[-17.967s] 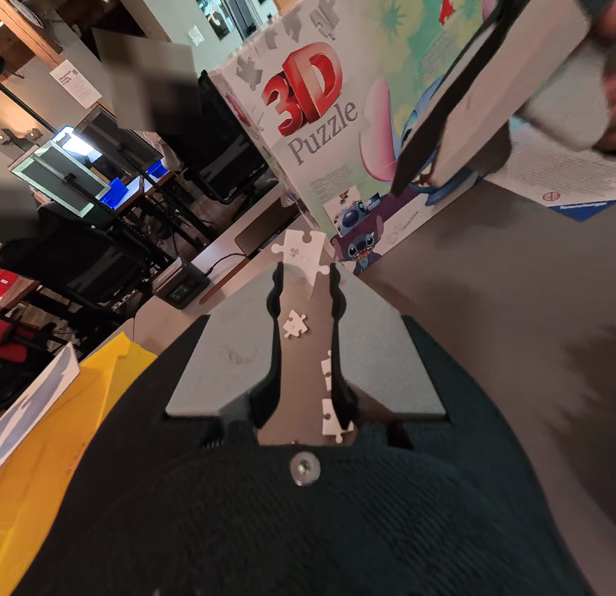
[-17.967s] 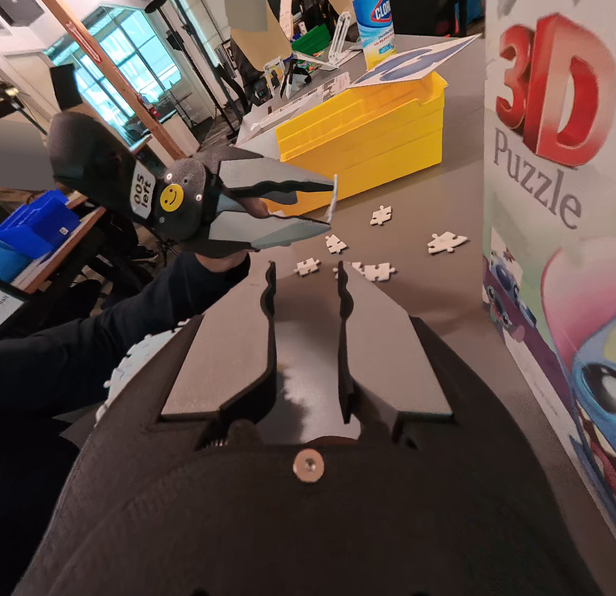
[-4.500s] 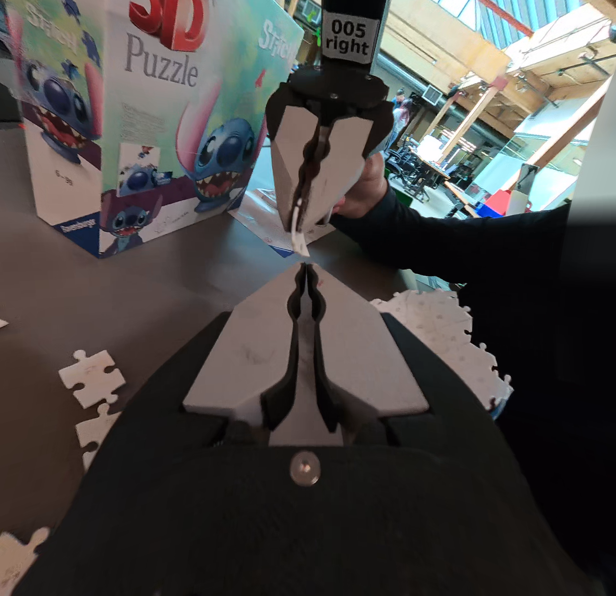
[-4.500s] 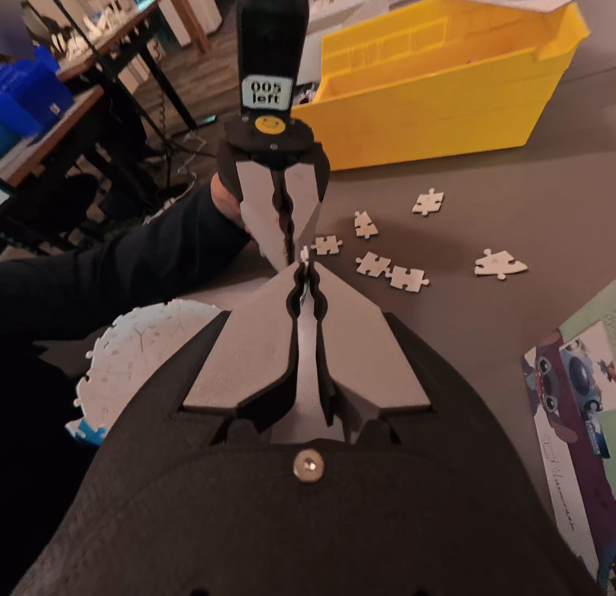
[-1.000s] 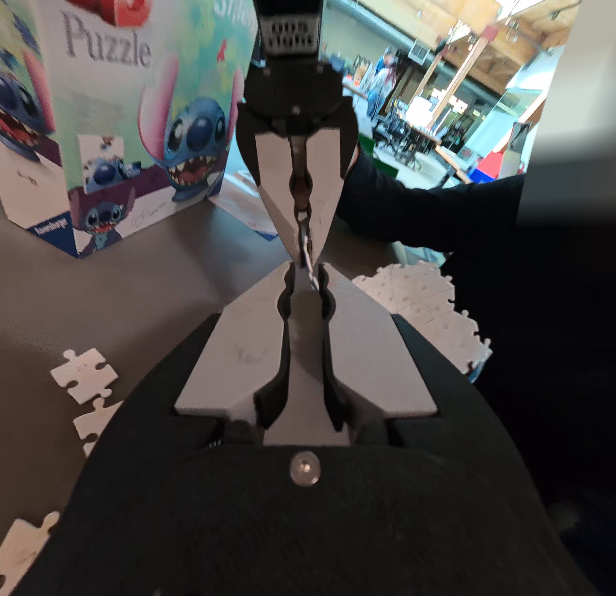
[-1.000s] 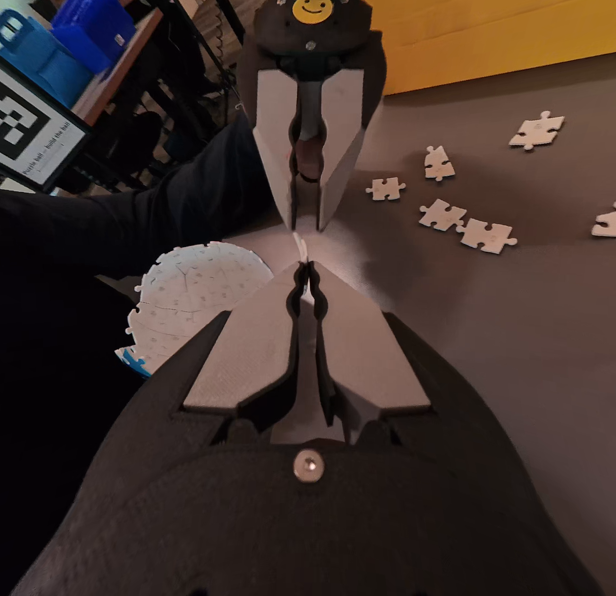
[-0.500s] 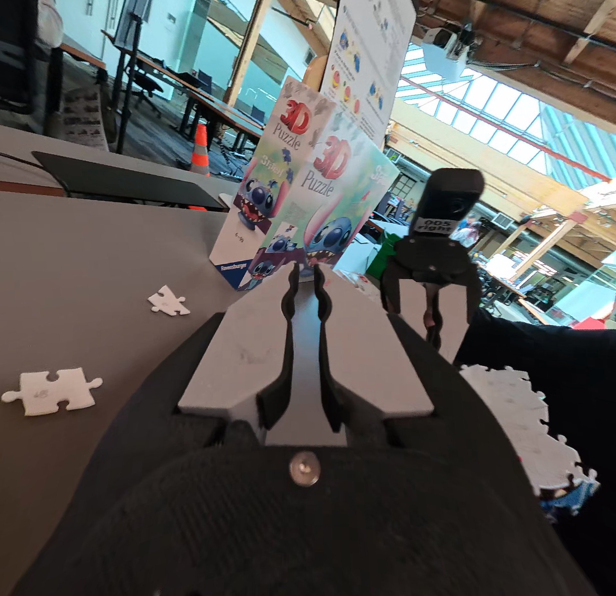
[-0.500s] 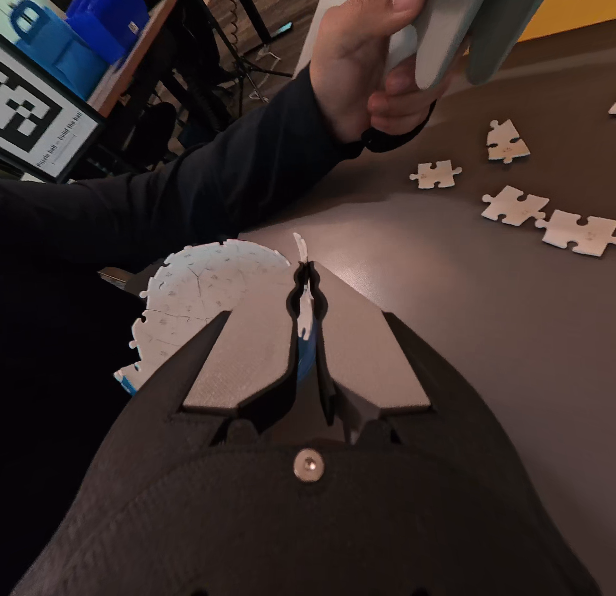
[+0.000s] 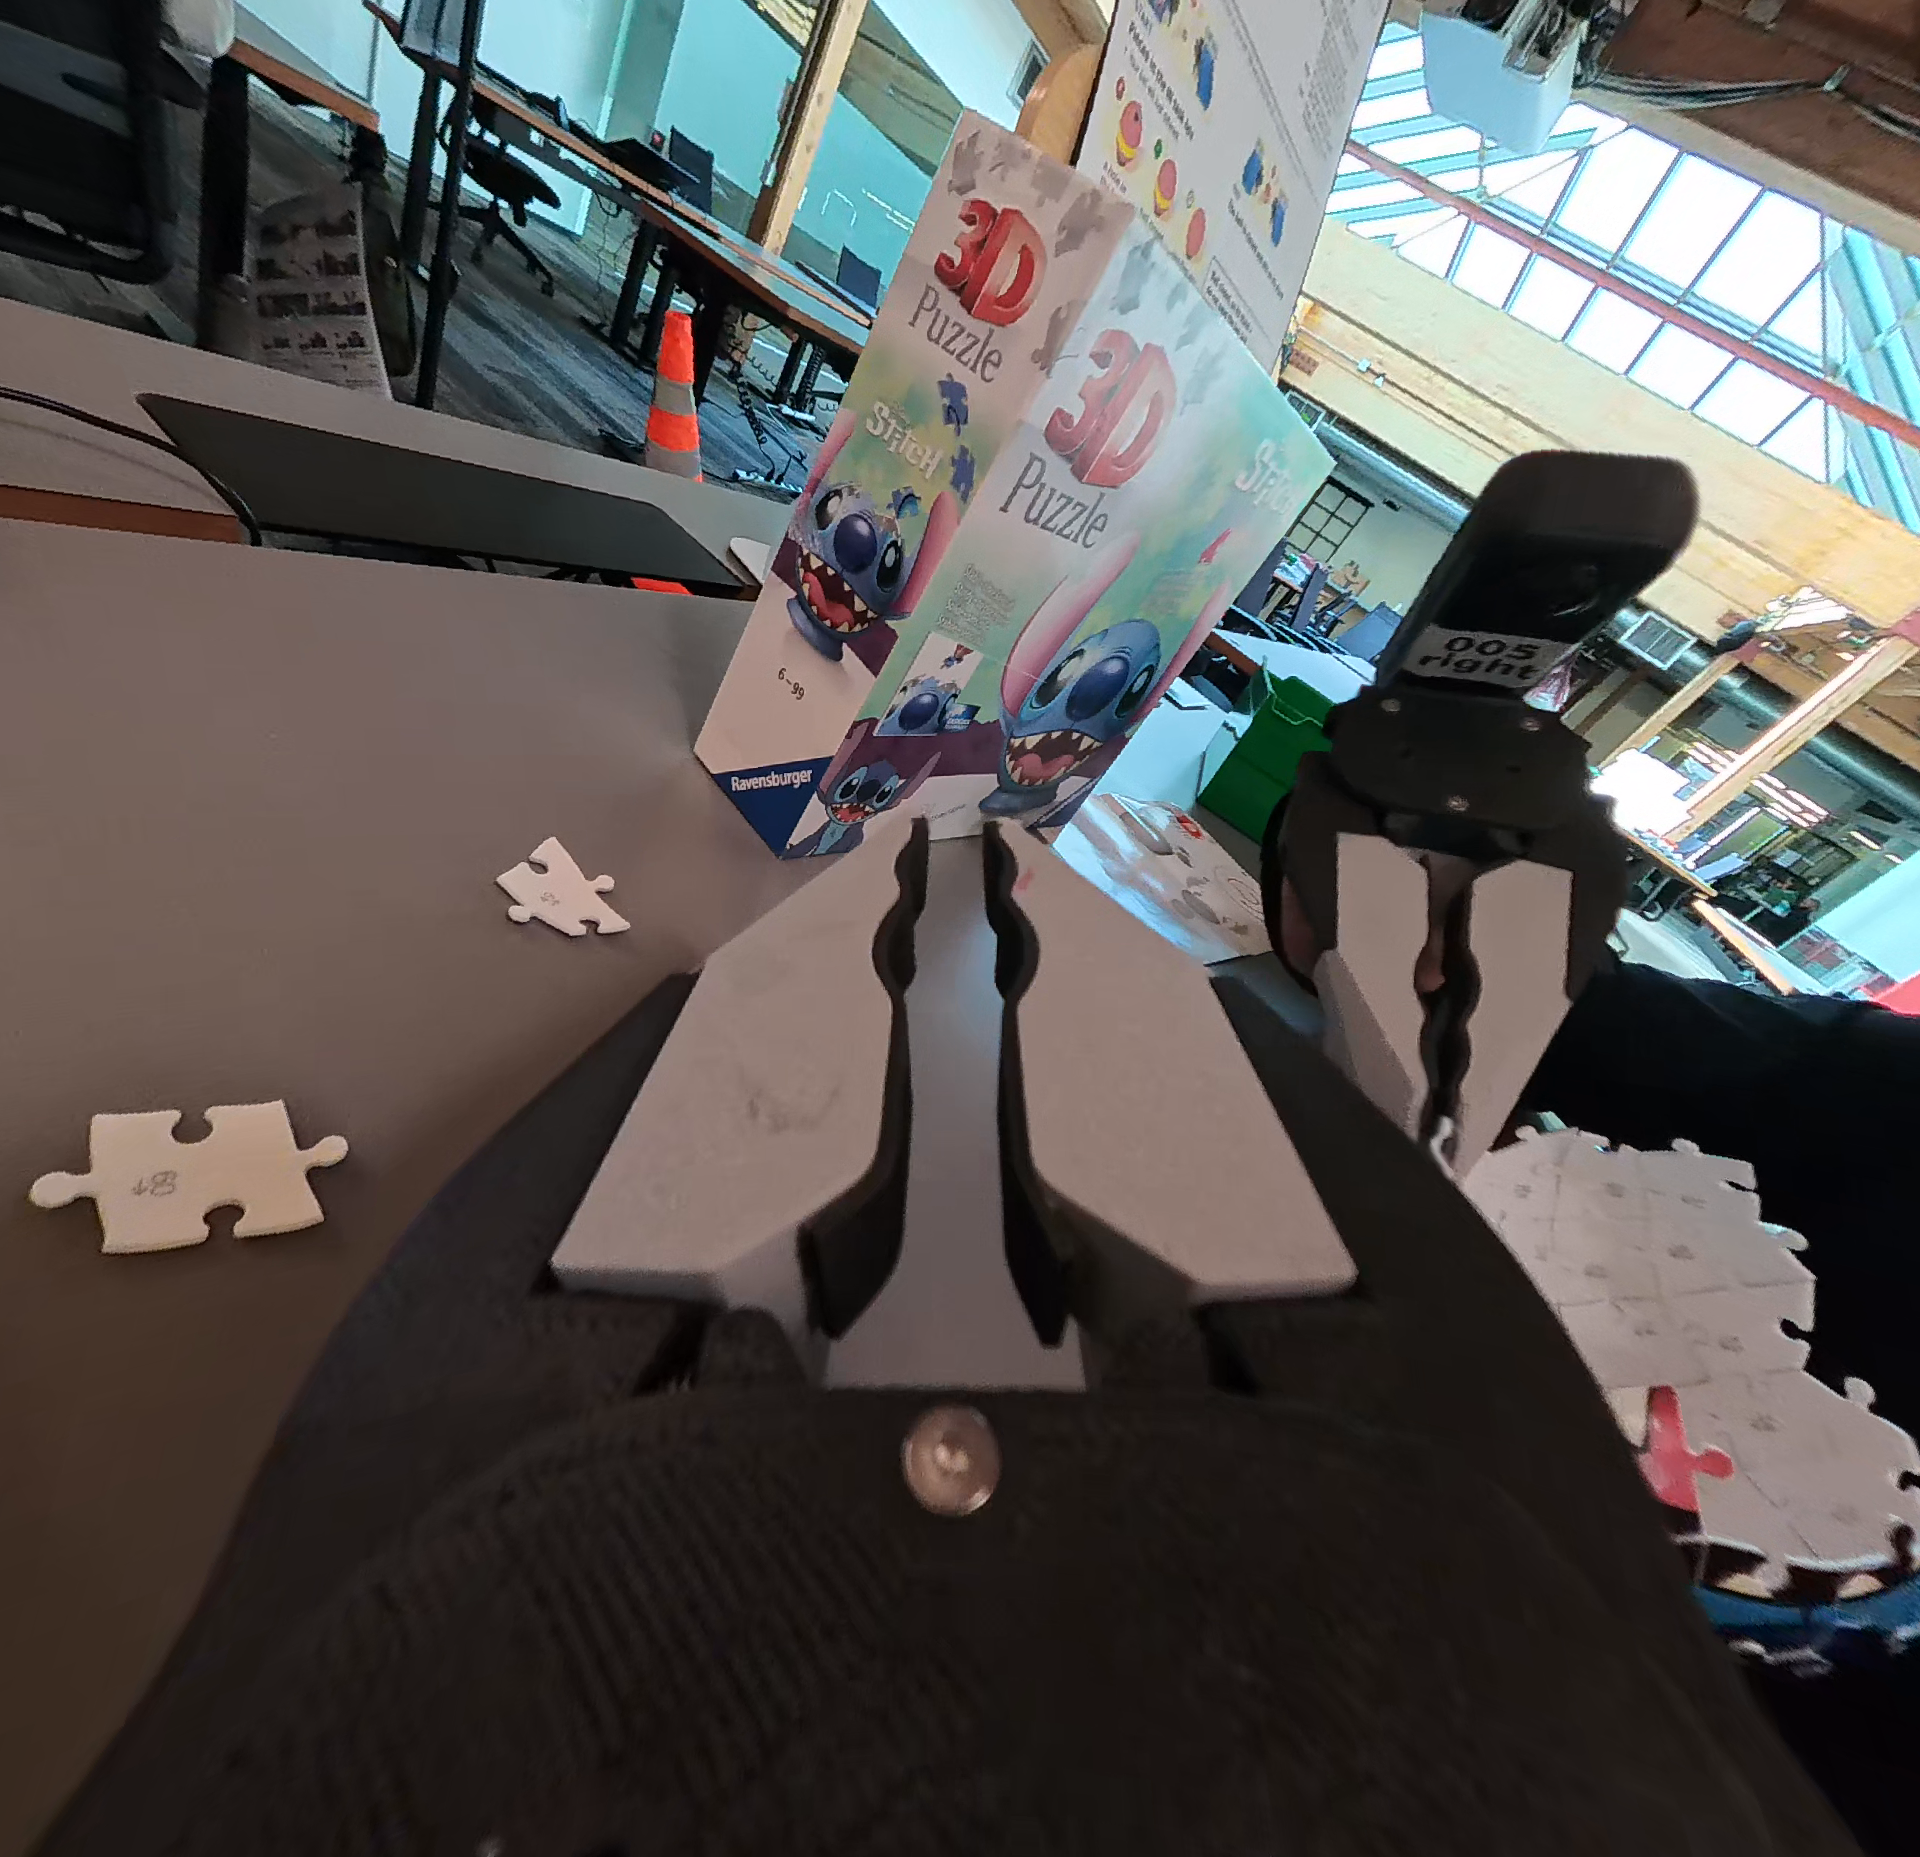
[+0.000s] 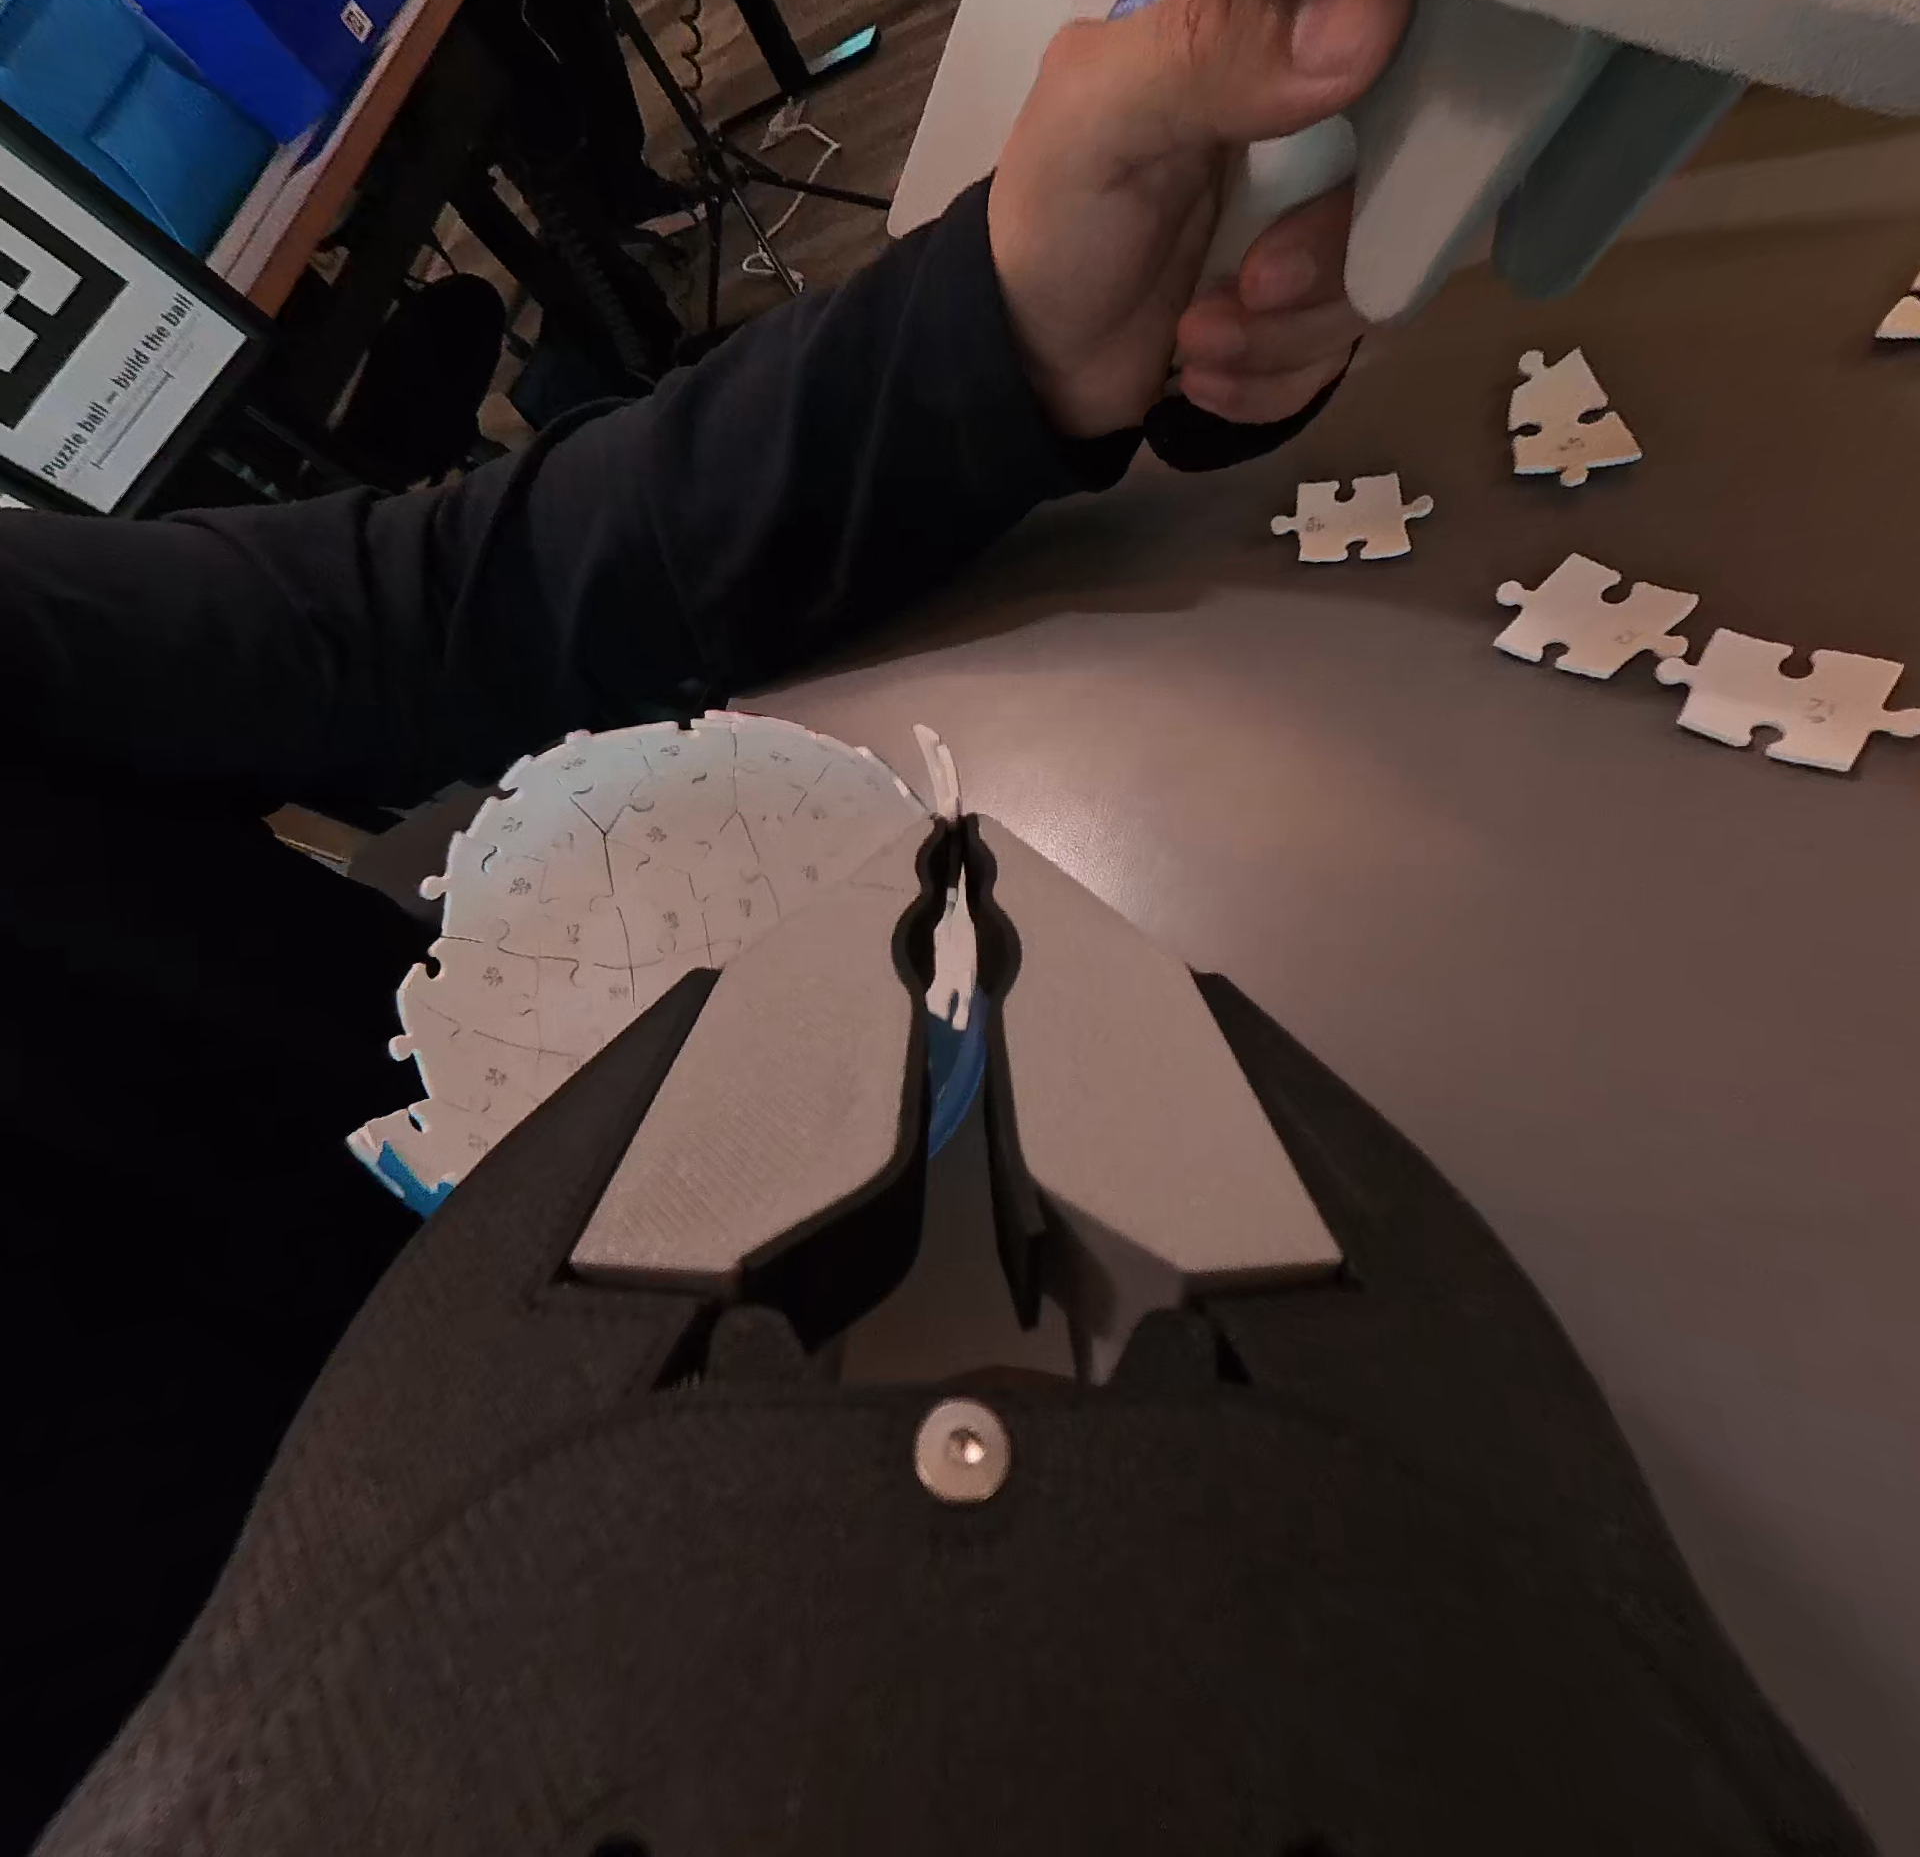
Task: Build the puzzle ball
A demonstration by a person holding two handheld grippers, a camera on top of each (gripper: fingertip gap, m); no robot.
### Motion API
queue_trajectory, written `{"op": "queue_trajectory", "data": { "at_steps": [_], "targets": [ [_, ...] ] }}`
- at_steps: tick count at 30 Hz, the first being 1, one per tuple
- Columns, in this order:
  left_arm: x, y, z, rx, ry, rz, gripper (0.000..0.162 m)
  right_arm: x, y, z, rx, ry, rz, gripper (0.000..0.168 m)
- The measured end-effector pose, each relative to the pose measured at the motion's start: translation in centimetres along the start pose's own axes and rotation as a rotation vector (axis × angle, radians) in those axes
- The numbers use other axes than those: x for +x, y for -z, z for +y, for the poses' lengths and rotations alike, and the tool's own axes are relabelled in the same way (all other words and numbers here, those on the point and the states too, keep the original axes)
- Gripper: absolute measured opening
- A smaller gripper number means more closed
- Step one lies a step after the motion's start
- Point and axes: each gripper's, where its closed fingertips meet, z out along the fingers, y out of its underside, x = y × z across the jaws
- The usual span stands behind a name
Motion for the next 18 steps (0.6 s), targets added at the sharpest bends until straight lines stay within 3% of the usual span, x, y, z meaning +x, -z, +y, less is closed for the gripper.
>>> {"op": "queue_trajectory", "data": {
  "at_steps": [7,12,18],
  "targets": [
    [0.3,-0.4,0.6,-0.035,-0.006,0.012,0.009,1.4,1.0,-0.2,0.008,0.048,0.071,0.000],
    [5.4,-1.1,1.6,-0.111,-0.052,0.255,0.004,3.2,2.4,0.3,-0.047,0.072,0.191,0.000],
    [8.2,-2.3,5.6,-0.306,-0.157,0.355,0.008,4.3,3.1,0.3,-0.030,0.010,0.203,0.000]
  ]
}}
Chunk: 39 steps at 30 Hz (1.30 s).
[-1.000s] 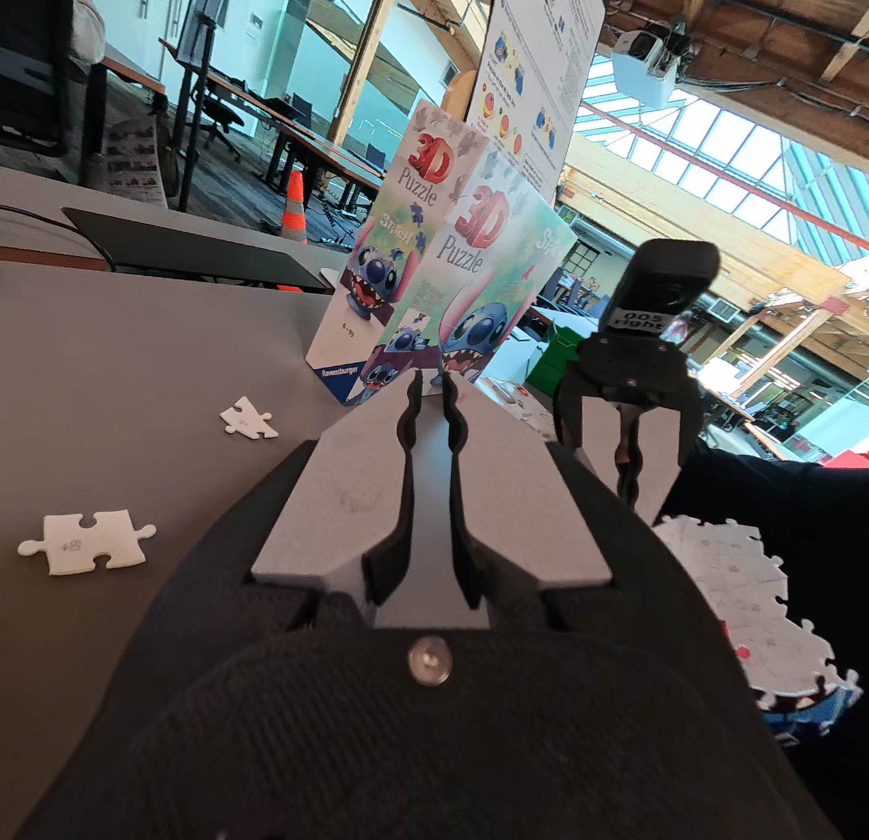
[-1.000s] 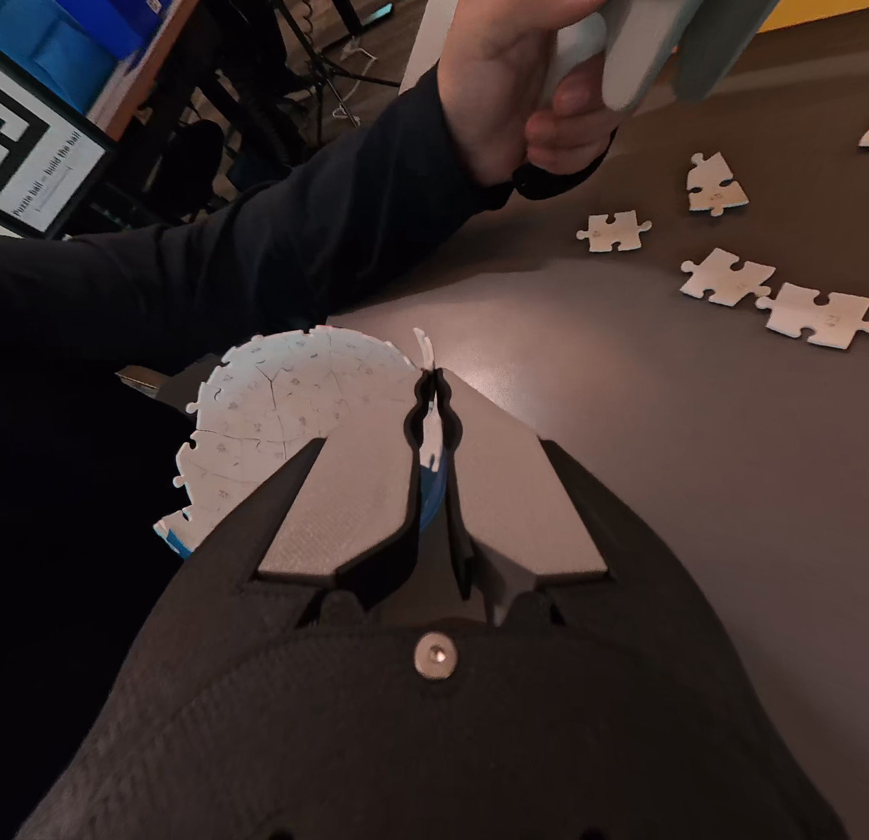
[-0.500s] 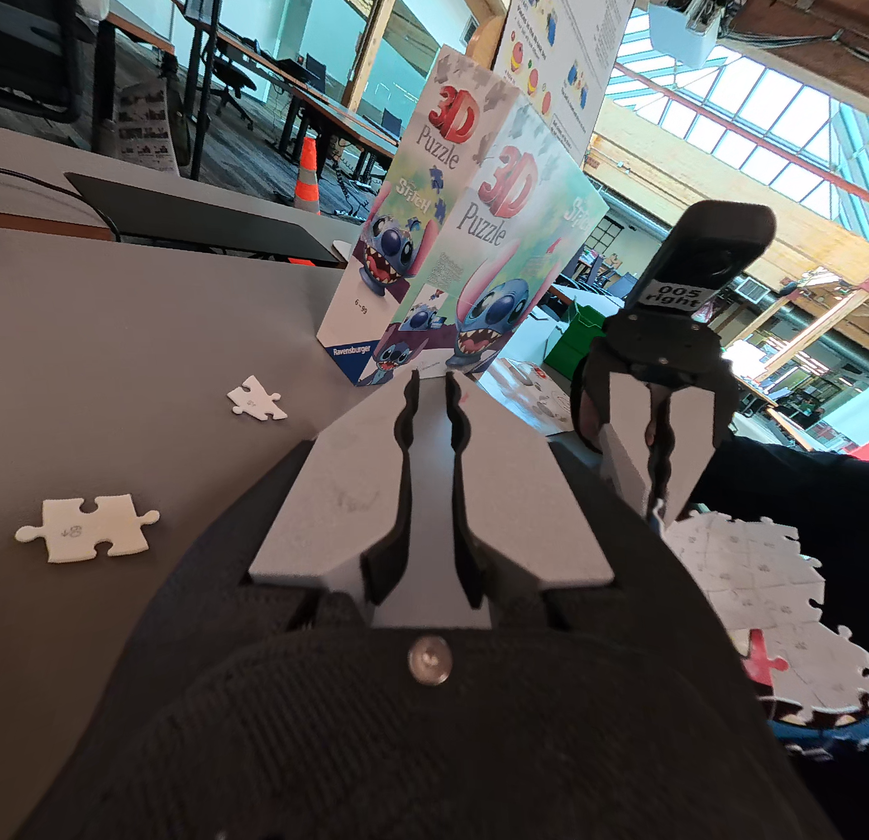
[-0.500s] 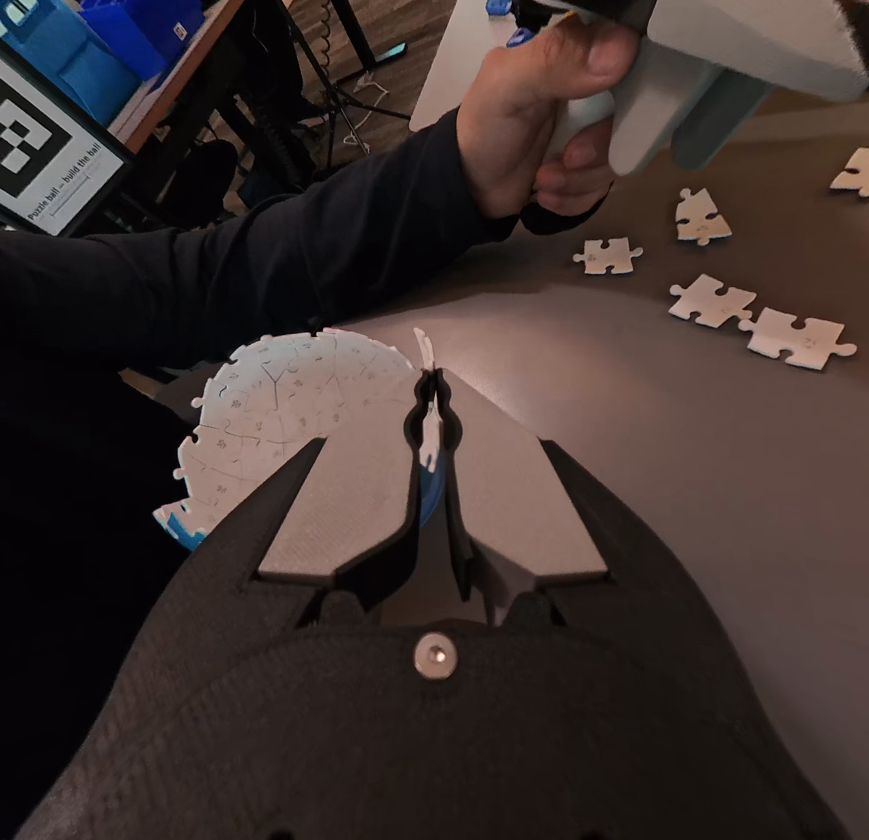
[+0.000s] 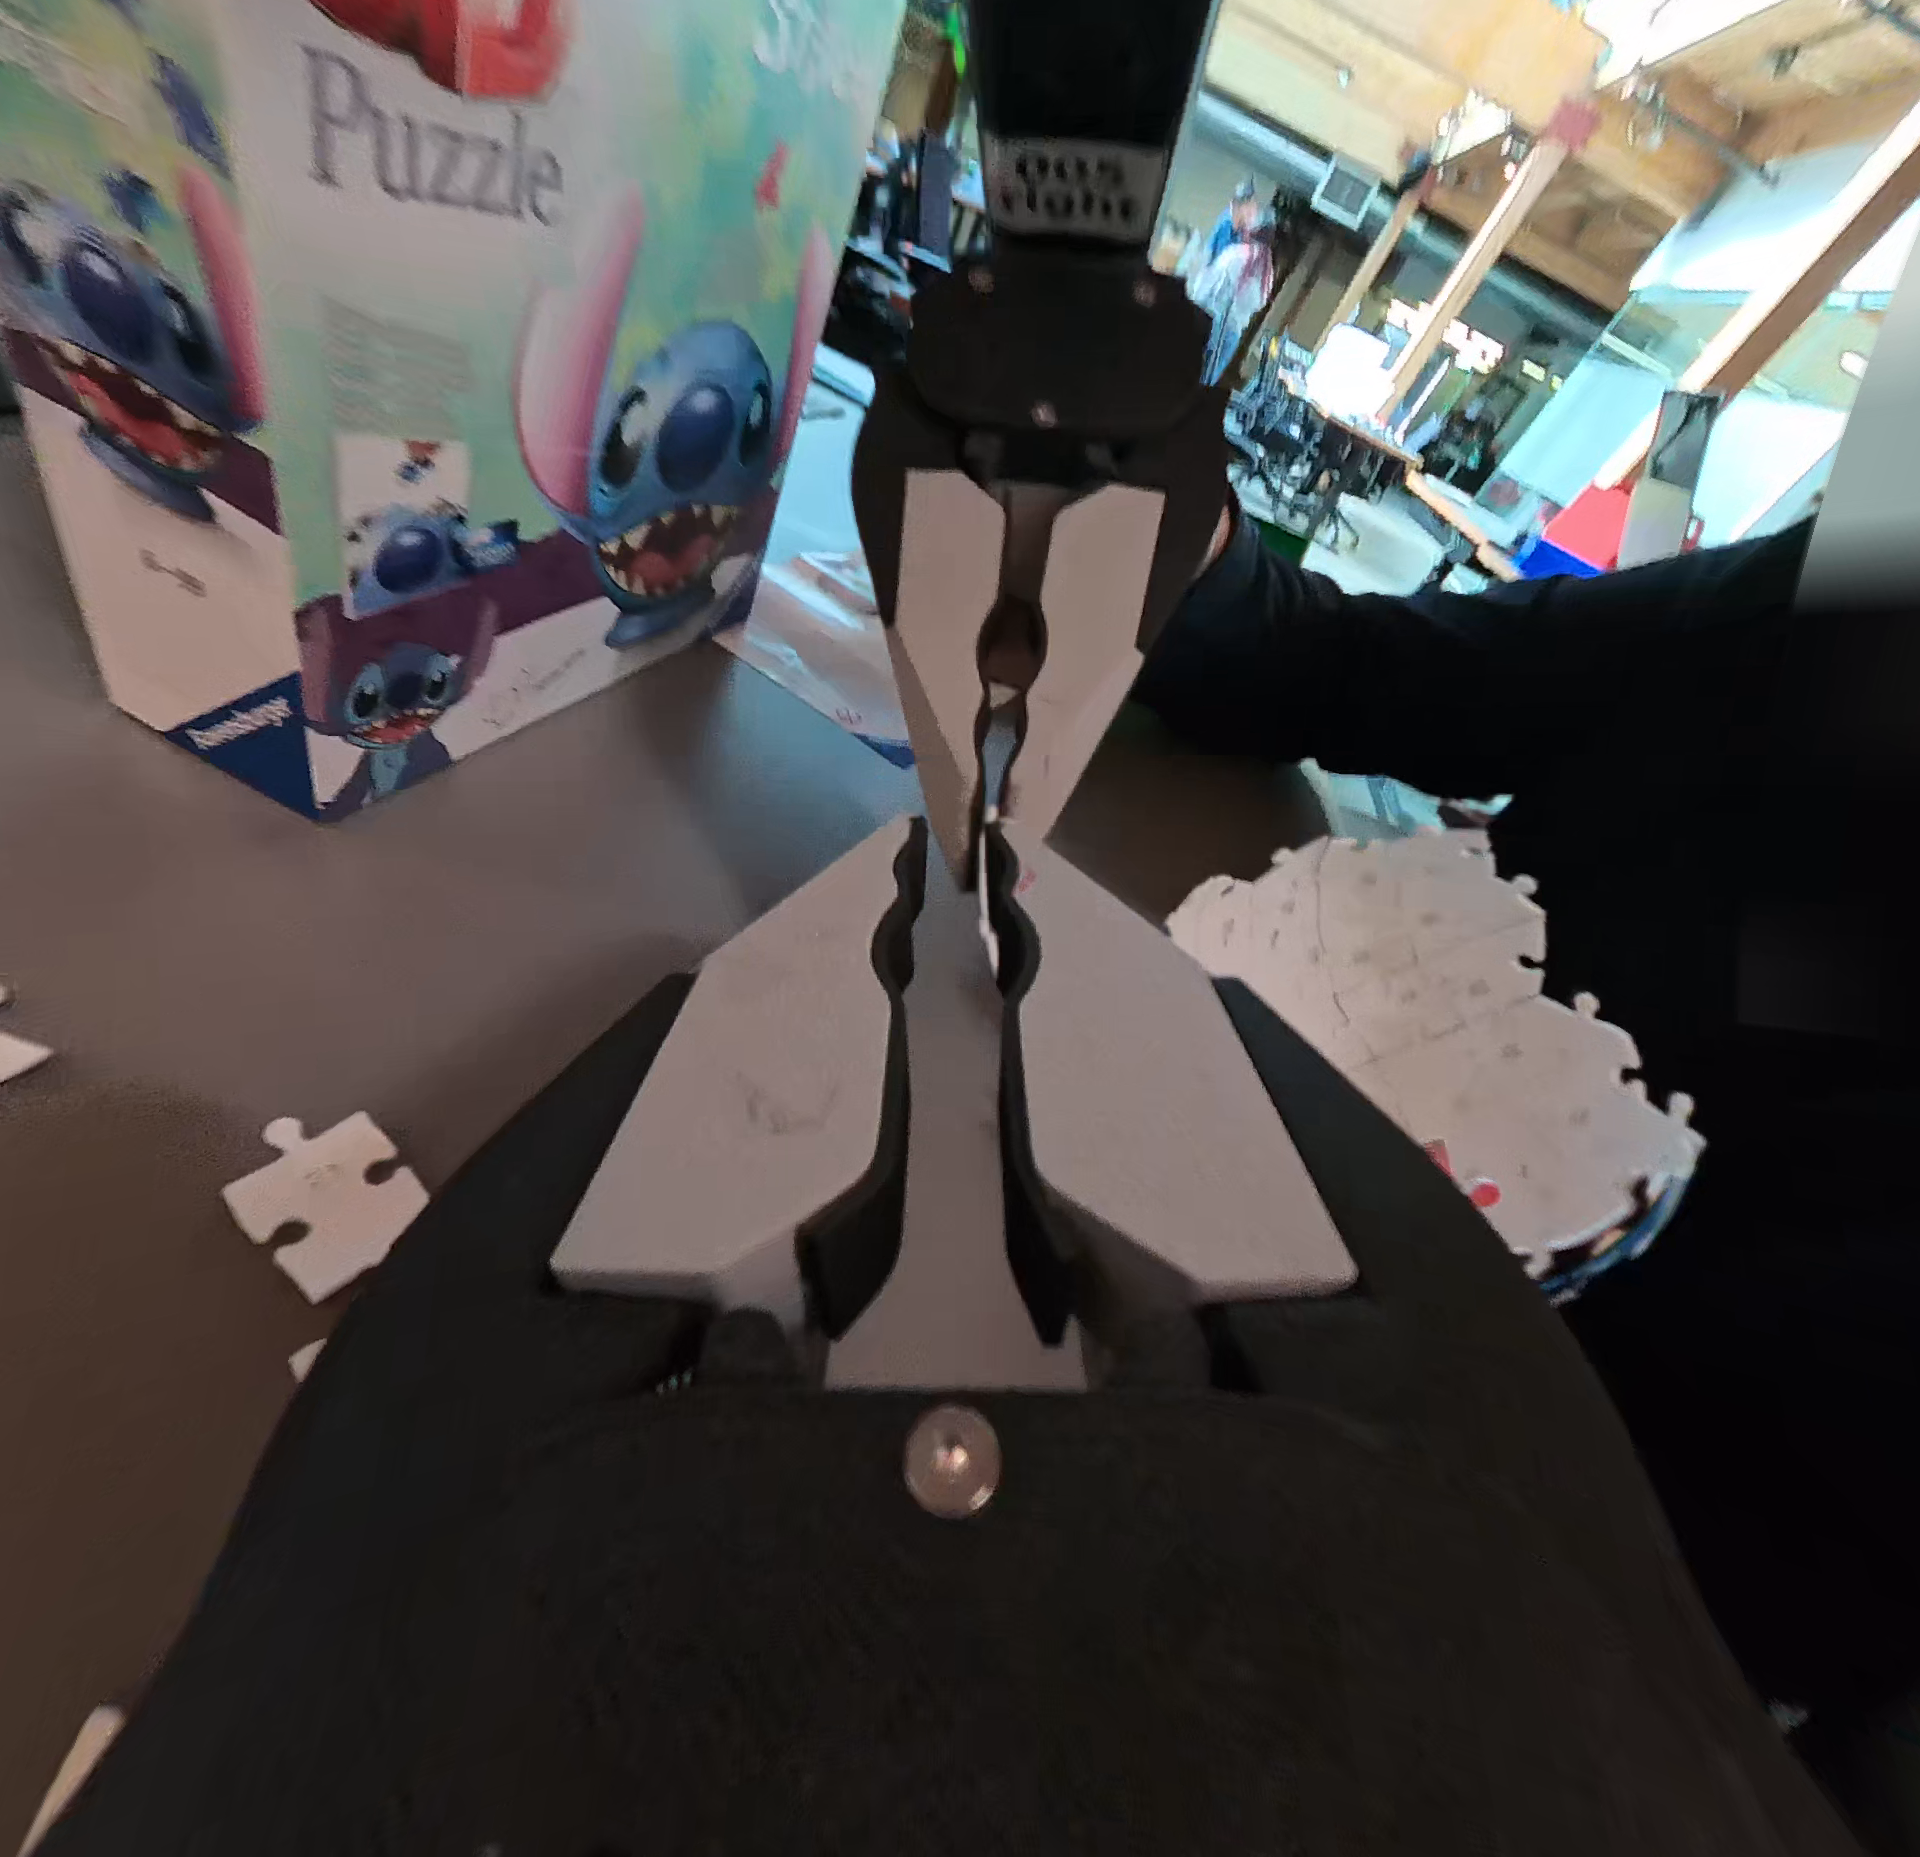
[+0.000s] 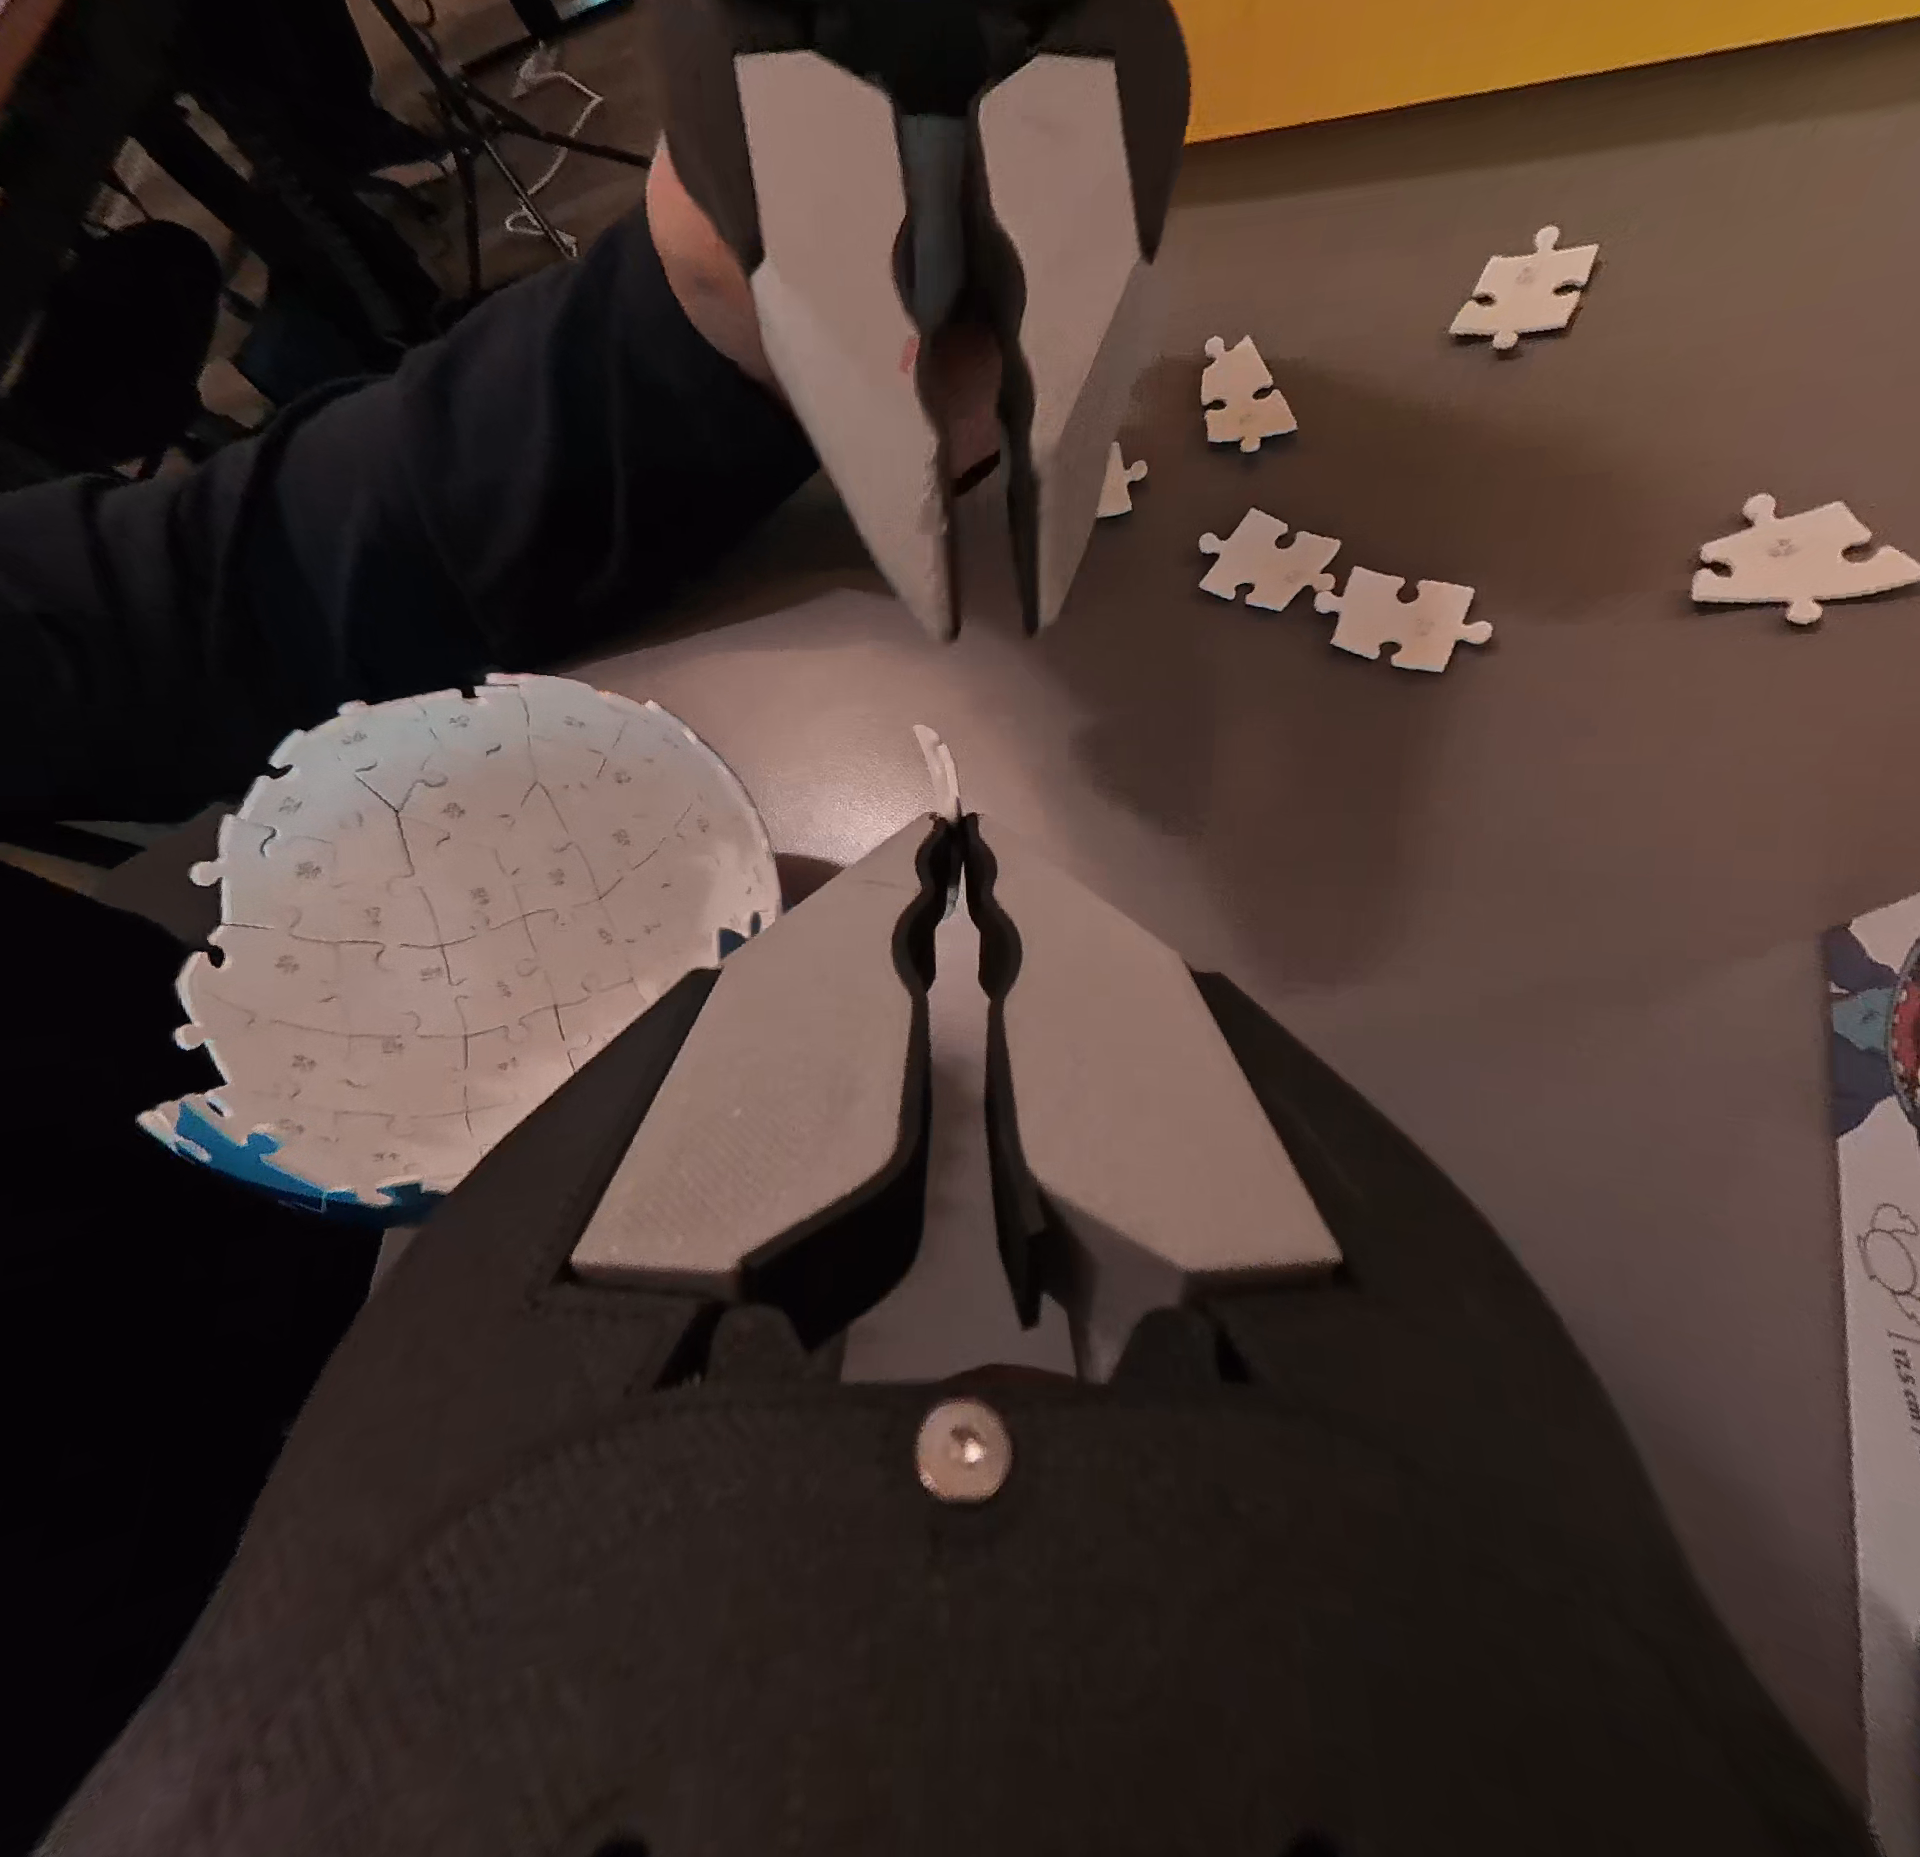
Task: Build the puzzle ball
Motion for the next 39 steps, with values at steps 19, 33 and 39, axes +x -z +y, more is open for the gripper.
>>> {"op": "queue_trajectory", "data": {
  "at_steps": [19,33,39],
  "targets": [
    [0.8,-0.3,0.0,-0.010,-0.112,-0.011,0.000,0.2,0.8,-1.7,0.131,-0.031,-0.043,0.000],
    [-1.5,2.2,-2.1,0.171,0.038,-0.032,0.002,-0.4,-0.9,-1.1,0.131,-0.090,-0.144,0.000],
    [0.5,-0.2,0.2,0.006,0.001,0.047,0.004,-0.2,-0.4,-0.7,0.048,0.018,-0.042,0.000]
  ]
}}
